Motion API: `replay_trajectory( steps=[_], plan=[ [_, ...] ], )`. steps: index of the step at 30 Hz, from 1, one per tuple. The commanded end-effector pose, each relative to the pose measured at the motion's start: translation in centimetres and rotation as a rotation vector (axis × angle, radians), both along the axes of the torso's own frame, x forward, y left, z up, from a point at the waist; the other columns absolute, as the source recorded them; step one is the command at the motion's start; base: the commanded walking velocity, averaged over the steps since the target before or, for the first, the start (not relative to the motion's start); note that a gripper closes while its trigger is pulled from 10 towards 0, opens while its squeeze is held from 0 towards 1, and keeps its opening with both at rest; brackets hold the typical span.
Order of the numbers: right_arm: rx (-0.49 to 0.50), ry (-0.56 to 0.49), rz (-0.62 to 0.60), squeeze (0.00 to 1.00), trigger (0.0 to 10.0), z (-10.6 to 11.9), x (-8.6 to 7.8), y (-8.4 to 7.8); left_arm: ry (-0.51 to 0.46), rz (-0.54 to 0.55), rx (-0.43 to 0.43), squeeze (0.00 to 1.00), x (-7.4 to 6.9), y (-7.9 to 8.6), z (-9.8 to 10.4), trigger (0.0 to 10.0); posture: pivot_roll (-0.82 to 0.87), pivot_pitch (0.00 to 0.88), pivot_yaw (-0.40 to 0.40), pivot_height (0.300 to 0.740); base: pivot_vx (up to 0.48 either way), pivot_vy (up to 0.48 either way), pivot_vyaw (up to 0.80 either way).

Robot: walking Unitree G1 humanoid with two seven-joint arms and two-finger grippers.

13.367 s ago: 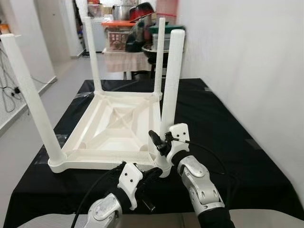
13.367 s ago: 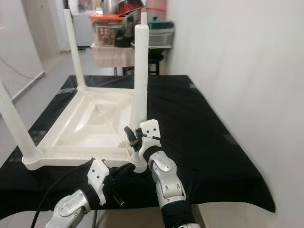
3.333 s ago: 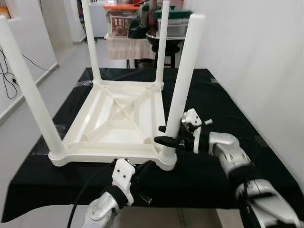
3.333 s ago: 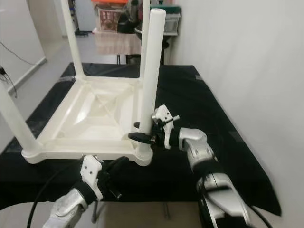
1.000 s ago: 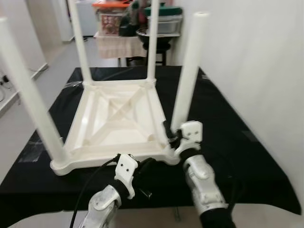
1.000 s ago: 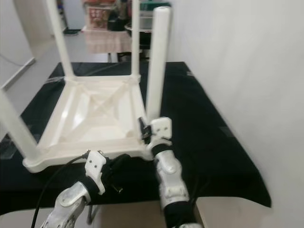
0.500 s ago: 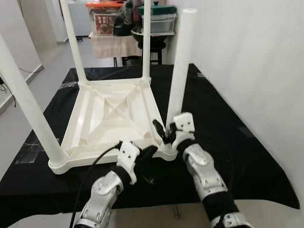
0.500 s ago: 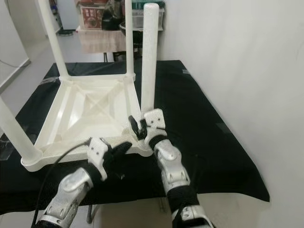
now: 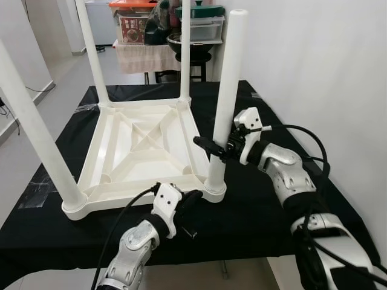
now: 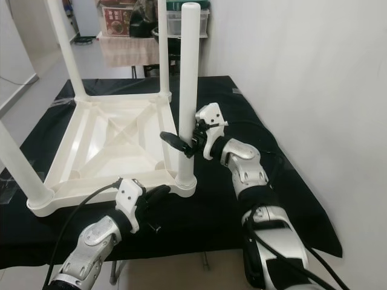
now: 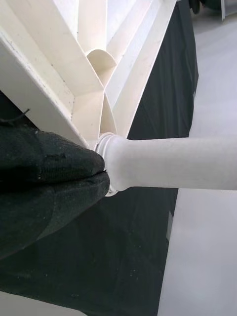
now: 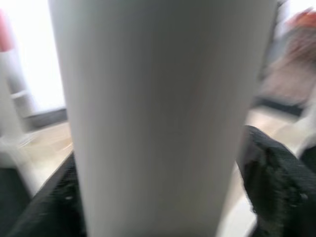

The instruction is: Building children table

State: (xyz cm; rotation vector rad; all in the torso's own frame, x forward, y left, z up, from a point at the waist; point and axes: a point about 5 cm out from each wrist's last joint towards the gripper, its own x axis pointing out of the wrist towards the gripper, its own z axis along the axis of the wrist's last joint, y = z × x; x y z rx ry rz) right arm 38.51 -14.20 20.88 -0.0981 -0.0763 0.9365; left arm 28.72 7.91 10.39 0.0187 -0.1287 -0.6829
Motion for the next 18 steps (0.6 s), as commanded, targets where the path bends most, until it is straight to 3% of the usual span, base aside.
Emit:
replay_trajectory(
  steps=[1,7,13,15,18],
  plan=[
    [-0.014,0.028,0.041,0.0,0.0,0.4,0.2,-0.5,0.023,0.0,-0.001,0.0,-0.1,-0.1,-0.5,10.0,0.01,0.0,-0.055,0.74,0.0,0.0,0.0],
    [0.019,0.053,0.051,0.0,0.0,0.1,0.0,-1.0,0.032,-0.012,-0.001,0.0,-0.1,-0.4,-0.5,10.0,0.01,0.0,-0.054,0.74,0.0,0.0,0.0],
    [0.017,0.063,0.056,0.0,0.0,-1.7,-0.7,-1.9,0.045,-0.009,-0.008,0.0,0.0,-0.2,-0.7,10.0,0.0,0.0,-0.047,0.74,0.0,0.0,0.0],
    [0.003,0.043,-0.005,0.0,0.0,-2.5,-1.1,-2.9,0.044,-0.01,-0.014,0.0,-0.1,-0.2,-0.6,10.0,-0.02,0.0,-0.053,0.74,0.0,0.0,0.0],
    [0.003,0.037,-0.027,0.0,0.0,-2.7,-1.3,-3.2,0.044,-0.009,-0.017,0.0,-0.1,-0.2,-0.5,10.0,-0.02,0.0,-0.053,0.74,0.0,0.0,0.0]
  ],
)
